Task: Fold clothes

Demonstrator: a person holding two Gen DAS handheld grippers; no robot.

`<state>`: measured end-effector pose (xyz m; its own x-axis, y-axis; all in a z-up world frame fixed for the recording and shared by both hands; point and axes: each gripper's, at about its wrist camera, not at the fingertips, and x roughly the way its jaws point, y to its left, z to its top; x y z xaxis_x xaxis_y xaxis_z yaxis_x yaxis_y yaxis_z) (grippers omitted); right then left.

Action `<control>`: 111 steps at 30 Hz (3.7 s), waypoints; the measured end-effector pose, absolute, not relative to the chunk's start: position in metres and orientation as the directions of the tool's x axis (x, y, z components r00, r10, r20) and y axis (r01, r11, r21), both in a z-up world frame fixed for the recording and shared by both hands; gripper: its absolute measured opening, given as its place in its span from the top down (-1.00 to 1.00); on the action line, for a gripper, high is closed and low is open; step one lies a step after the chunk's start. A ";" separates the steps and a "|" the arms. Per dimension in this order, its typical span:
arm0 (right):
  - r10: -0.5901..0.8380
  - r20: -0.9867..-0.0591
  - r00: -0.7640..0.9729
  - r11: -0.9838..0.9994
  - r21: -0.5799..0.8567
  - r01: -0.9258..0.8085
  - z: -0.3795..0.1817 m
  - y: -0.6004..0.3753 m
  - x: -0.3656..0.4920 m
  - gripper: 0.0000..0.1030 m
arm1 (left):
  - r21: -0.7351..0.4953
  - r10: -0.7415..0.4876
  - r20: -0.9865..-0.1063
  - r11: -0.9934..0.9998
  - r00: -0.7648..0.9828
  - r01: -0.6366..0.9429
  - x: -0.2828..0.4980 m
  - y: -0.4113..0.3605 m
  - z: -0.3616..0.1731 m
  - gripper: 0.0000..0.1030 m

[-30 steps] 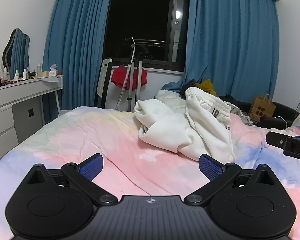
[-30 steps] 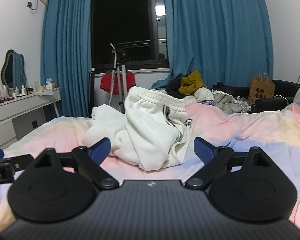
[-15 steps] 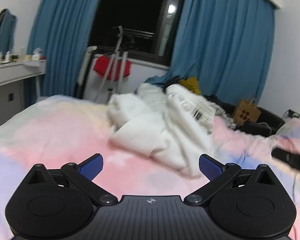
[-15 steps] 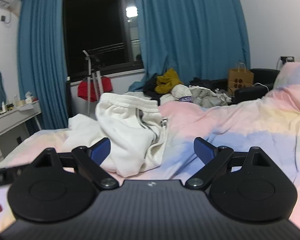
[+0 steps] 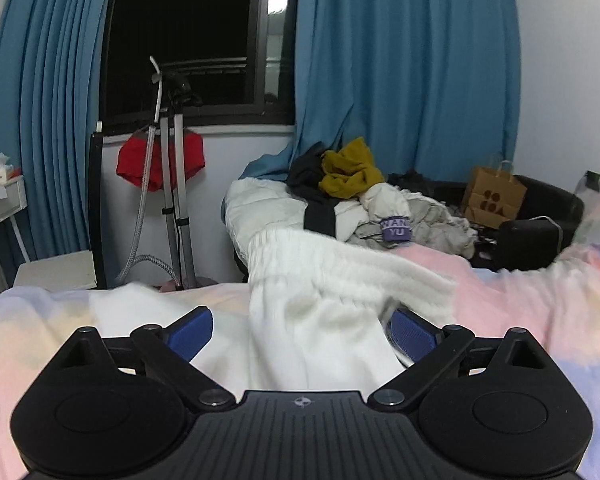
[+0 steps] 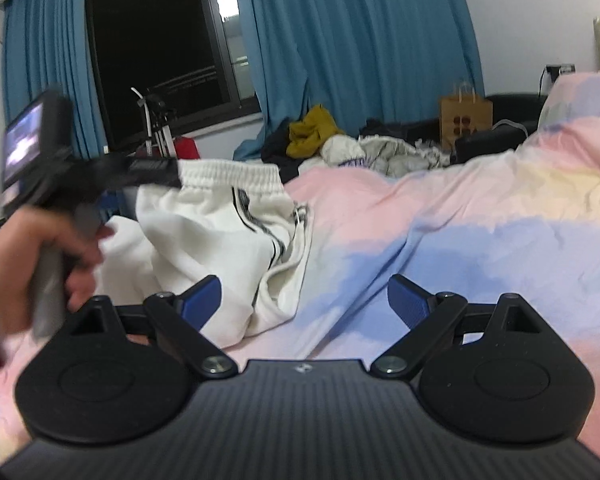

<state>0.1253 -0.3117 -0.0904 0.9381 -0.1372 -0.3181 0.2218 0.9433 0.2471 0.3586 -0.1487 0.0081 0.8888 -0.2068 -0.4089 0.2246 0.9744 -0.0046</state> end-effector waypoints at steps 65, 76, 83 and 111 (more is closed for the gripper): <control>0.393 -0.461 0.795 0.911 0.311 -0.270 -0.098 -0.214 0.086 -0.77 | -0.921 -0.557 -0.286 0.384 0.779 -0.064 0.000 0.100 -0.069 0.01; 0.496 -0.487 0.719 0.842 0.470 -0.263 -0.113 -0.226 0.096 -0.77 | -0.867 -0.334 -0.304 0.486 0.892 -0.114 0.073 0.165 -0.001 0.75; 0.655 -0.370 0.659 0.734 0.519 -0.438 -0.100 -0.204 0.083 -0.77 | -0.755 -0.163 -0.328 0.637 0.931 -0.155 0.135 0.223 0.091 0.79; 0.456 -0.328 0.827 0.850 0.435 -0.296 -0.103 -0.232 0.122 -0.77 | -0.412 -0.007 -0.559 0.870 0.829 -0.270 0.166 0.297 0.038 -0.60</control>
<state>0.1222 -0.2317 -0.1034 0.8275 0.4560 -0.3277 -0.2962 0.8502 0.4353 0.1658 0.2966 0.0385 0.8292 -0.0069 -0.5590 -0.2701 0.8705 -0.4115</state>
